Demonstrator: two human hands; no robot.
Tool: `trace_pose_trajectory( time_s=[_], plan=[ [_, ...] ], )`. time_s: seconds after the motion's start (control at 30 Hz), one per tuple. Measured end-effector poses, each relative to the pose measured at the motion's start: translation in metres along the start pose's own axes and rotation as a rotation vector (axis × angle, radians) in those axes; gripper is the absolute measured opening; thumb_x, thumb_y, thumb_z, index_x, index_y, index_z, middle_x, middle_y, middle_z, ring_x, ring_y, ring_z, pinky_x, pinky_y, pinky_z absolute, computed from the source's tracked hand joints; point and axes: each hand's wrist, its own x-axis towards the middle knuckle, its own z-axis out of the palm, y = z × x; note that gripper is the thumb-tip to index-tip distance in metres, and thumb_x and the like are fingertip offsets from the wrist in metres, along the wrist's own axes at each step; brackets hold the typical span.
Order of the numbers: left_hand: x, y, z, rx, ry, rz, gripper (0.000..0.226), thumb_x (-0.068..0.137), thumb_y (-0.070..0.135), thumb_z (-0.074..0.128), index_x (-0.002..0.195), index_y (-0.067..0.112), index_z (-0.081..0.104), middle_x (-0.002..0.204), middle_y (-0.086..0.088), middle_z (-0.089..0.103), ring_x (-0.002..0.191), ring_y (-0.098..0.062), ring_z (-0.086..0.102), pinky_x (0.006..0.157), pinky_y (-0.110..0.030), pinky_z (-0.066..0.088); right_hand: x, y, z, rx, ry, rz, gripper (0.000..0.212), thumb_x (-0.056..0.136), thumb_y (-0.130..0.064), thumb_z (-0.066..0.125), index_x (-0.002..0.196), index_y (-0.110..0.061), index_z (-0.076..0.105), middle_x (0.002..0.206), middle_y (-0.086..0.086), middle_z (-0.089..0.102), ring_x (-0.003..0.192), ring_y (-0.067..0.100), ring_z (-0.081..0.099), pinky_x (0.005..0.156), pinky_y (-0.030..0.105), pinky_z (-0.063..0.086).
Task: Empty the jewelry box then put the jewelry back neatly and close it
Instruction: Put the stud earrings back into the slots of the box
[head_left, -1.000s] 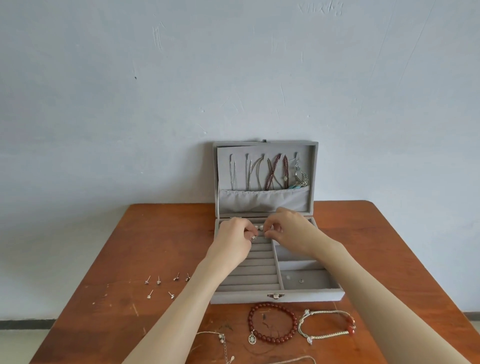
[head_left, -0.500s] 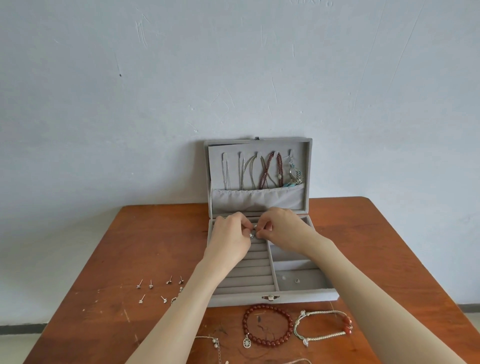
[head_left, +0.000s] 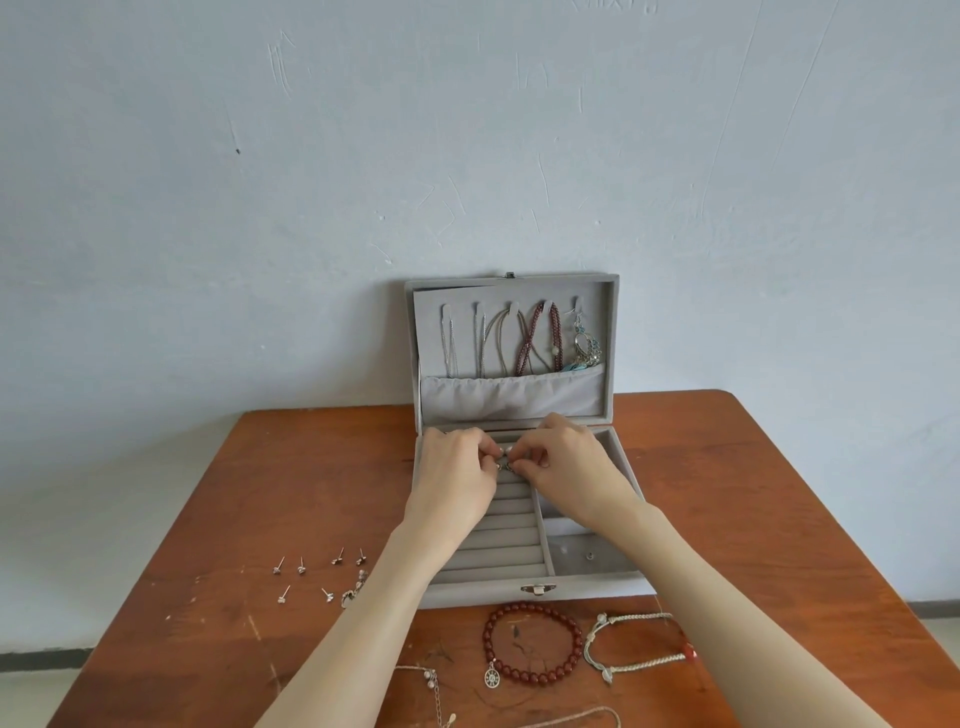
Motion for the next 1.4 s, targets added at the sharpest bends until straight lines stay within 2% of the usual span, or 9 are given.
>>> trace_pose_trajectory(
  time_s=[0.2, 0.3, 0.43, 0.77, 0.9, 1.0, 1.13, 1.3, 1.4],
  plan=[
    [-0.005, -0.005, 0.000, 0.108, 0.022, 0.093, 0.024, 0.092, 0.010, 0.046, 0.104, 0.016, 0.065, 0.107, -0.002, 0.060, 0.107, -0.020, 0.041, 0.087, -0.020, 0.033, -0.012, 0.004, 0.001, -0.069, 0.038, -0.081, 0.022, 0.090, -0.021, 0.057, 0.108, -0.019, 0.069, 0.102, 0.006, 0.055, 0.094, 0.021, 0.055, 0.078, 0.028, 0.042],
    [-0.006, -0.008, -0.003, 0.136, 0.015, 0.145, 0.025, 0.094, 0.013, 0.047, 0.111, 0.016, 0.064, 0.109, -0.002, 0.054, 0.108, -0.019, 0.040, 0.087, -0.016, 0.027, -0.018, 0.006, 0.004, -0.134, 0.105, -0.130, 0.019, 0.087, -0.020, 0.058, 0.098, -0.018, 0.073, 0.093, 0.009, 0.059, 0.085, 0.028, 0.057, 0.071, 0.035, 0.045],
    [-0.009, -0.008, -0.003, 0.201, 0.021, 0.218, 0.026, 0.095, 0.019, 0.047, 0.116, 0.017, 0.063, 0.108, -0.002, 0.052, 0.107, -0.017, 0.038, 0.089, -0.018, 0.030, -0.023, 0.006, 0.010, -0.205, 0.169, -0.168, 0.019, 0.076, -0.023, 0.057, 0.082, -0.019, 0.075, 0.078, 0.005, 0.059, 0.067, 0.027, 0.059, 0.054, 0.041, 0.052],
    [-0.021, -0.014, -0.021, 0.384, 0.081, 0.466, 0.025, 0.089, 0.020, 0.056, 0.112, 0.015, 0.066, 0.098, -0.003, 0.059, 0.096, -0.024, 0.048, 0.076, -0.034, 0.042, -0.033, -0.004, 0.003, -0.244, 0.181, -0.172, 0.024, 0.078, -0.023, 0.055, 0.093, -0.016, 0.073, 0.087, 0.006, 0.063, 0.080, 0.028, 0.062, 0.064, 0.042, 0.052],
    [-0.037, -0.022, -0.041, 0.413, 0.152, 0.504, 0.018, 0.079, 0.014, 0.068, 0.097, 0.013, 0.069, 0.086, -0.002, 0.059, 0.081, -0.023, 0.056, 0.060, -0.031, 0.042, -0.038, -0.021, 0.000, -0.241, 0.224, -0.225, 0.021, 0.076, -0.021, 0.059, 0.091, -0.018, 0.072, 0.084, 0.004, 0.064, 0.076, 0.026, 0.063, 0.061, 0.041, 0.053],
    [-0.053, -0.034, -0.057, 0.445, 0.186, 0.523, 0.019, 0.078, 0.013, 0.067, 0.097, 0.014, 0.068, 0.087, 0.000, 0.059, 0.079, -0.020, 0.056, 0.059, -0.029, 0.043, -0.042, -0.037, 0.005, -0.243, 0.257, -0.280, 0.021, 0.079, -0.024, 0.054, 0.090, -0.018, 0.071, 0.083, 0.002, 0.064, 0.075, 0.025, 0.063, 0.060, 0.038, 0.053],
    [-0.072, -0.064, -0.082, 0.411, 0.201, 0.497, 0.018, 0.081, 0.009, 0.064, 0.098, 0.013, 0.068, 0.087, 0.000, 0.059, 0.080, -0.019, 0.057, 0.063, -0.032, 0.049, -0.048, -0.062, 0.022, -0.235, 0.244, -0.359, 0.027, 0.082, -0.026, 0.046, 0.087, -0.018, 0.071, 0.083, 0.002, 0.065, 0.074, 0.023, 0.063, 0.062, 0.034, 0.052],
    [-0.081, -0.119, -0.108, 0.357, 0.273, 0.314, 0.017, 0.080, 0.004, 0.066, 0.096, 0.010, 0.068, 0.086, -0.002, 0.059, 0.080, -0.025, 0.057, 0.068, -0.038, 0.051, -0.046, -0.095, 0.049, -0.206, 0.150, -0.427, 0.017, 0.076, -0.021, 0.056, 0.083, -0.016, 0.071, 0.080, 0.002, 0.064, 0.073, 0.024, 0.063, 0.063, 0.036, 0.053],
    [-0.091, -0.142, -0.114, 0.253, 0.311, 0.202, 0.015, 0.082, 0.004, 0.063, 0.094, 0.012, 0.069, 0.088, 0.001, 0.059, 0.084, -0.022, 0.057, 0.071, -0.030, 0.046, -0.041, -0.111, 0.065, -0.204, 0.060, -0.419, 0.021, 0.081, -0.020, 0.052, 0.089, -0.013, 0.070, 0.086, 0.006, 0.065, 0.079, 0.028, 0.061, 0.070, 0.040, 0.050]
  ],
)
